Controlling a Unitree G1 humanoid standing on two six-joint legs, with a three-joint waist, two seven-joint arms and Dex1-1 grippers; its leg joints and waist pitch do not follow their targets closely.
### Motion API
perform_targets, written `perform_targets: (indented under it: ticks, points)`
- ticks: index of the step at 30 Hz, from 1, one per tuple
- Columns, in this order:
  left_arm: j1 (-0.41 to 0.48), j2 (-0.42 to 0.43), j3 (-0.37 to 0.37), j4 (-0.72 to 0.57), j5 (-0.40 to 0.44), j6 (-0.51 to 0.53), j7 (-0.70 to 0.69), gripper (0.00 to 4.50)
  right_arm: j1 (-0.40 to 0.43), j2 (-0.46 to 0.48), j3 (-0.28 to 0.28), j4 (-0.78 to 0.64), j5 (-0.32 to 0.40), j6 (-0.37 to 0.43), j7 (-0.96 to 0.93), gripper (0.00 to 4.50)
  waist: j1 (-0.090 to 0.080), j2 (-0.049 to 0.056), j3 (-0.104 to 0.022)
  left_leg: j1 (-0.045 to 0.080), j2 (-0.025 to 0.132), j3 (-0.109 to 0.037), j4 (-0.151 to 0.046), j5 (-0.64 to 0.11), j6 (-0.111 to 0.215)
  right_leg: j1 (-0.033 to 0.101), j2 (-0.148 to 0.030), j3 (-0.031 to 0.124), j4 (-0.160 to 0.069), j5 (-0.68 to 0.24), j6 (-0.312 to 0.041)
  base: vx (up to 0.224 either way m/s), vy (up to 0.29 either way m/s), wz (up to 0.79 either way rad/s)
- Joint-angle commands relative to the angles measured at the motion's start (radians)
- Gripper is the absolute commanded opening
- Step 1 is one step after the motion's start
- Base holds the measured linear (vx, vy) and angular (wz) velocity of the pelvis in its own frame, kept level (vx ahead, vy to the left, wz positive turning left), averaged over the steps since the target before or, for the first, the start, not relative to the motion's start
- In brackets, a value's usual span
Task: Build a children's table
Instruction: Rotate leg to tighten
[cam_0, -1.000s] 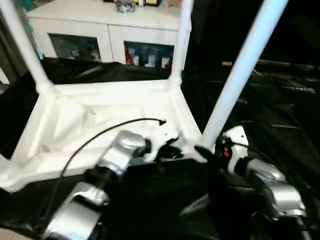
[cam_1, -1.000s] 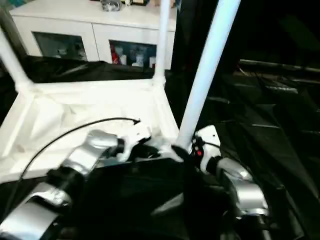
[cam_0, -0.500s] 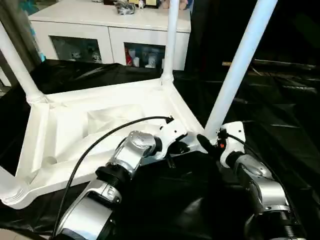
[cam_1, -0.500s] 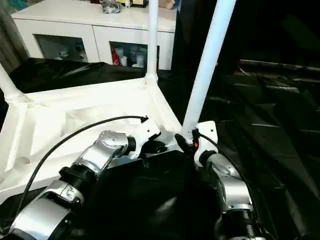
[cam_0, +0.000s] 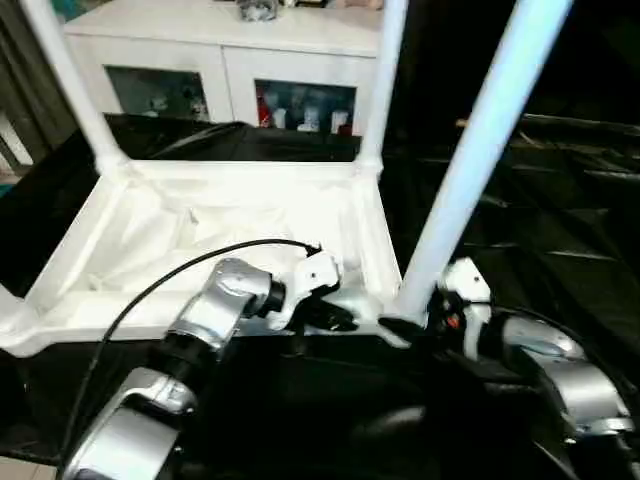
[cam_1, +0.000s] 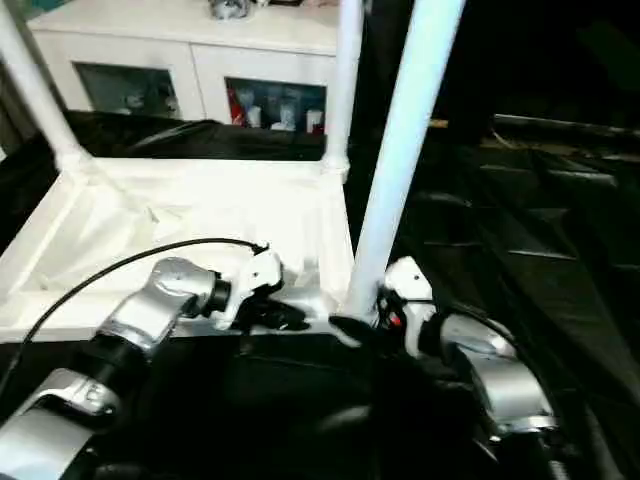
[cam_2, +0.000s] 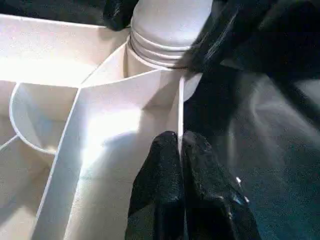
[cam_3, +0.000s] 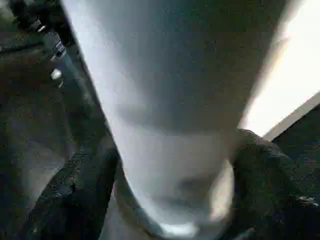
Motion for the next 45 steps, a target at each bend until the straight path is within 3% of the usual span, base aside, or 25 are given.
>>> perform_targets:
  ticks: [1, 4, 8, 9, 13, 15, 21, 27, 28, 29, 30, 31, 32, 33, 34, 35, 37, 43, 44, 45]
  points:
    - [0.034, -0.011, -0.003, 0.012, -0.057, 0.007, -0.046, 0.0, 0.006, -0.01, -0.006, -0.018, 0.015, -0.009, 0.028, 3.52, 0.001, -0.02, -0.037, 0.007, 0.039, -0.013, -0.057, -0.175, 0.109, 0.04, -0.04, 0.018, -0.051, -0.106, -0.249, 0.0, 0.0, 0.0]
    - [0.042, -0.006, 0.001, 0.006, -0.055, 0.006, -0.049, 0.0, 0.006, -0.032, 0.009, -0.01, 0.001, -0.026, 0.048, 3.52, 0.003, -0.028, -0.034, 0.009, 0.039, -0.012, -0.058, -0.2, 0.1, 0.039, -0.042, 0.018, -0.058, -0.165, -0.241, 0.0, 0.0, 0.0]
    - [0.05, -0.006, 0.004, -0.015, -0.057, 0.019, -0.042, 0.0, -0.008, -0.027, 0.009, 0.009, 0.002, -0.035, 0.05, 3.52, 0.002, -0.029, -0.033, 0.009, 0.04, -0.014, -0.061, -0.21, 0.085, 0.038, -0.043, 0.019, -0.06, -0.217, -0.223, 0.0, 0.0, 0.0]
    - [0.05, -0.006, 0.004, -0.015, -0.057, 0.019, -0.042, 0.0, -0.008, -0.027, 0.009, 0.009, 0.002, -0.035, 0.05, 3.28, 0.002, -0.029, -0.034, 0.009, 0.04, -0.014, -0.06, -0.208, 0.084, 0.038, -0.043, 0.019, -0.06, -0.212, -0.224, 0.0, 0.0, 0.0]
    - [0.057, -0.003, -0.001, -0.031, -0.062, 0.027, -0.043, 0.0, -0.016, -0.014, 0.014, 0.018, 0.009, -0.031, 0.053, 3.15, 0.003, -0.031, -0.036, 0.009, 0.039, -0.013, -0.056, -0.179, 0.096, 0.039, -0.041, 0.019, -0.054, -0.163, -0.233, 0.0, 0.0, 0.0]
    - [0.059, -0.002, -0.003, -0.034, -0.062, 0.028, -0.042, 0.0, -0.015, -0.012, 0.015, 0.018, 0.013, -0.029, 0.055, 2.84, 0.003, -0.031, -0.036, 0.008, 0.038, -0.013, -0.055, -0.169, 0.102, 0.041, -0.041, 0.018, -0.052, -0.151, -0.237, 0.0, 0.0, 0.0]
    - [0.064, 0.002, -0.004, -0.044, -0.062, 0.034, -0.044, 0.0, -0.01, -0.011, 0.02, 0.015, 0.019, -0.025, 0.061, 2.72, 0.003, -0.031, -0.037, 0.009, 0.038, -0.012, -0.054, -0.166, 0.104, 0.041, -0.04, 0.018, -0.051, -0.15, -0.239, 0.0, 0.0, 0.0]
    - [0.062, -0.02, 0.007, -0.067, -0.071, 0.055, -0.013, 0.0, -0.016, 0.006, 0.014, 0.057, -0.018, -0.032, -0.006, 2.7, 0.001, -0.03, -0.037, 0.009, 0.037, -0.012, -0.053, -0.172, 0.1, 0.041, -0.04, 0.017, -0.052, -0.155, -0.242, 0.0, 0.0, 0.0]
    - [0.051, -0.045, 0.017, -0.058, -0.064, 0.059, 0.04, 0.0, -0.026, 0.027, 0.003, 0.09, -0.048, -0.041, -0.082, 2.7, 0.0, -0.034, -0.035, 0.008, 0.036, -0.012, -0.054, -0.178, 0.098, 0.041, -0.04, 0.017, -0.053, -0.166, -0.24, 0.0, 0.0, 0.0]
    - [0.036, -0.069, 0.024, -0.038, -0.05, 0.056, 0.099, 0.0, -0.037, 0.052, -0.01, 0.119, -0.071, -0.038, -0.16, 2.7, -0.005, -0.028, -0.033, 0.008, 0.037, -0.013, -0.057, -0.191, 0.083, 0.036, -0.04, 0.017, -0.056, -0.191, -0.238, 0.0, 0.0, 0.0]
    - [0.019, -0.092, 0.027, -0.006, -0.027, 0.048, 0.163, 0.0, -0.047, 0.08, -0.025, 0.141, -0.087, -0.026, -0.239, 2.7, -0.01, -0.032, -0.033, 0.006, 0.033, -0.015, -0.058, -0.213, 0.065, 0.04, -0.04, 0.015, -0.06, -0.242, -0.221, 0.0, 0.0, 0.0]
    - [0.014, -0.099, 0.026, 0.006, -0.018, 0.043, 0.178, 0.0, -0.049, 0.088, -0.029, 0.145, -0.088, -0.022, -0.256, 2.7, -0.012, -0.032, -0.033, 0.005, 0.033, -0.017, -0.059, -0.215, 0.057, 0.04, -0.039, 0.015, -0.061, -0.259, -0.212, 0.0, 0.0, 0.0]
    - [-0.008, -0.128, 0.026, 0.054, 0.012, 0.033, 0.267, 0.0, -0.059, 0.144, -0.057, 0.156, -0.088, 0.007, -0.364, 2.7, -0.018, -0.025, -0.031, 0.011, 0.032, -0.015, -0.062, -0.238, 0.041, 0.031, -0.035, 0.017, -0.069, -0.287, -0.2, 0.0, 0.0, 0.0]
    - [-0.018, -0.146, 0.027, 0.078, 0.025, 0.032, 0.312, 0.0, -0.062, 0.178, -0.073, 0.156, -0.084, 0.026, -0.42, 2.7, -0.019, -0.026, -0.033, 0.015, 0.032, -0.016, -0.06, -0.25, 0.031, 0.028, -0.036, 0.017, -0.068, -0.298, -0.199, 0.0, 0.0, 0.0]
    - [-0.026, -0.163, 0.029, 0.096, 0.034, 0.032, 0.354, 0.0, -0.062, 0.208, -0.085, 0.151, -0.078, 0.045, -0.462, 2.69, -0.018, -0.029, -0.035, 0.013, 0.032, -0.019, -0.062, -0.255, 0.024, 0.034, -0.039, 0.016, -0.07, -0.308, -0.19, 0.0, 0.0, 0.0]
    - [-0.033, -0.194, 0.025, 0.116, 0.046, 0.041, 0.403, 0.0, -0.057, 0.261, -0.092, 0.139, -0.075, 0.07, -0.529, 2.69, -0.017, -0.026, -0.033, 0.013, 0.032, -0.018, -0.064, -0.256, 0.025, 0.03, -0.037, 0.018, -0.071, -0.298, -0.183, 0.0, 0.0, 0.0]
    - [-0.034, -0.201, 0.022, 0.118, 0.05, 0.044, 0.412, 0.0, -0.055, 0.274, -0.088, 0.135, -0.078, 0.072, -0.542, 2.69, -0.017, -0.027, -0.032, 0.013, 0.031, -0.02, -0.066, -0.281, 0.024, 0.031, -0.038, 0.017, -0.076, -0.33, -0.171, 0.0, 0.0, 0.0]
    - [-0.048, -0.255, -0.002, 0.151, 0.089, 0.035, 0.485, 0.0, -0.04, 0.353, -0.006, 0.102, -0.107, 0.049, -0.548, 2.69, -0.016, -0.023, -0.032, 0.011, 0.033, -0.023, -0.07, -0.303, 0.019, 0.03, -0.039, 0.018, -0.079, -0.336, -0.151, 0.0, 0.0, 0.0]
    - [-0.05, -0.257, -0.004, 0.156, 0.089, 0.029, 0.476, 0.0, -0.039, 0.359, -0.012, 0.095, -0.091, 0.041, -0.54, 3.25, -0.016, -0.022, -0.032, 0.012, 0.032, -0.023, -0.07, -0.308, 0.02, 0.029, -0.039, 0.019, -0.08, -0.334, -0.15, 0.0, 0.0, 0.0]
    - [-0.051, -0.256, -0.003, 0.157, 0.088, 0.029, 0.47, 0.0, -0.039, 0.359, -0.02, 0.089, -0.075, 0.039, -0.528, 3.39, -0.016, -0.022, -0.031, 0.011, 0.032, -0.023, -0.07, -0.311, 0.021, 0.029, -0.038, 0.019, -0.081, -0.336, -0.15, 0.0, 0.0, 0.0]
